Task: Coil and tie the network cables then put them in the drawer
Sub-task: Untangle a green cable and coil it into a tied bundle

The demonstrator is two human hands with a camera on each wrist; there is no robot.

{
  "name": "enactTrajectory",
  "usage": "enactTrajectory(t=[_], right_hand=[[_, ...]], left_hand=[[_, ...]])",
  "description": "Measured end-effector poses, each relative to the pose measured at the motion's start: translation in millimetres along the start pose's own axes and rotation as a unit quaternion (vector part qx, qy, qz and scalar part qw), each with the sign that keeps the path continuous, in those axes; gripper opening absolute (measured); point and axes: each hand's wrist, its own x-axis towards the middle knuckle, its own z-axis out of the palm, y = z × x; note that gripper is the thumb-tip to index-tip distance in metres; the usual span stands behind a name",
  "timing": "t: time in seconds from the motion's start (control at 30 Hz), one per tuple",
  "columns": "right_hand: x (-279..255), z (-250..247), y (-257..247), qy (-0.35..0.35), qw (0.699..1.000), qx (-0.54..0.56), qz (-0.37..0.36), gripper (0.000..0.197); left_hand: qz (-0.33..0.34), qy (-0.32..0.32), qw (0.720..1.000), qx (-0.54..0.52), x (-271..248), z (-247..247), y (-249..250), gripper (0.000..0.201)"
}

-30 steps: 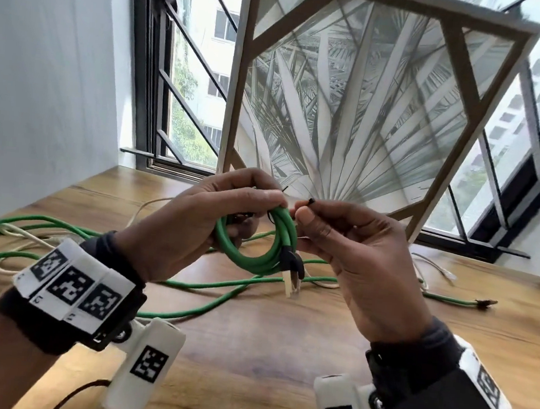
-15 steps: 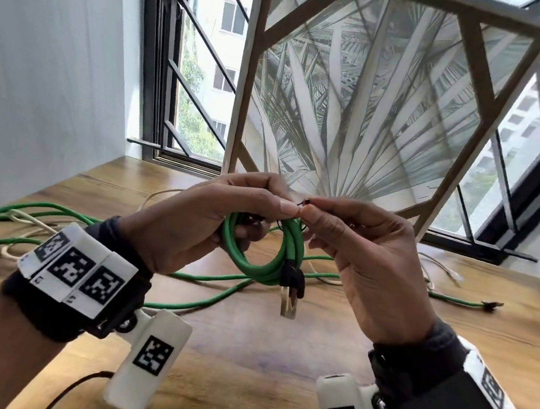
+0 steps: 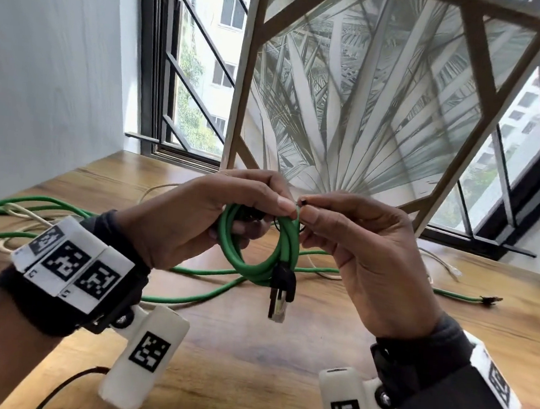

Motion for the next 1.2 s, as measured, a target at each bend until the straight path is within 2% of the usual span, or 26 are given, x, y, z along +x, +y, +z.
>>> enactTrajectory(t=[0.27,0.47,0.77,0.83,0.97,1.07,1.2], right_hand=[[0,-2,-2,-0.009,1.0,-0.018,-0.006,0.019],[0,-7,-7,-0.018,0.992,-0.103,-0.065,0.02],[0,-7,-4,0.012,0.98,-0.184,-0.073,0.019],[0,-6,-4,0.014,0.979,-0.19,-0.07,0.019],[0,-5,-5,0.019,0.98,-0.191,-0.047,0.024],[0,-7,-5,0.013,0.987,-0.162,-0.013,0.019],[0,-8,-4,0.012,0.985,-0.175,-0.005,0.012]], left_hand=[[-0.007,-0.009,1.0,-0.001,1,-2,-3,0.011],[-0.019,-0.012,1.0,0.007,2,-4,-4,0.012],[-0.013,0.016,0.999,0.044,4,-5,-8,0.013],[-0.007,0.028,0.998,0.058,5,-3,-9,0.012],[-0.007,0.046,0.995,0.091,5,-3,-10,0.024],[0.001,0.031,0.994,0.101,4,-5,-10,0.021],[0.011,0.014,0.992,0.128,5,-4,-14,0.02]])
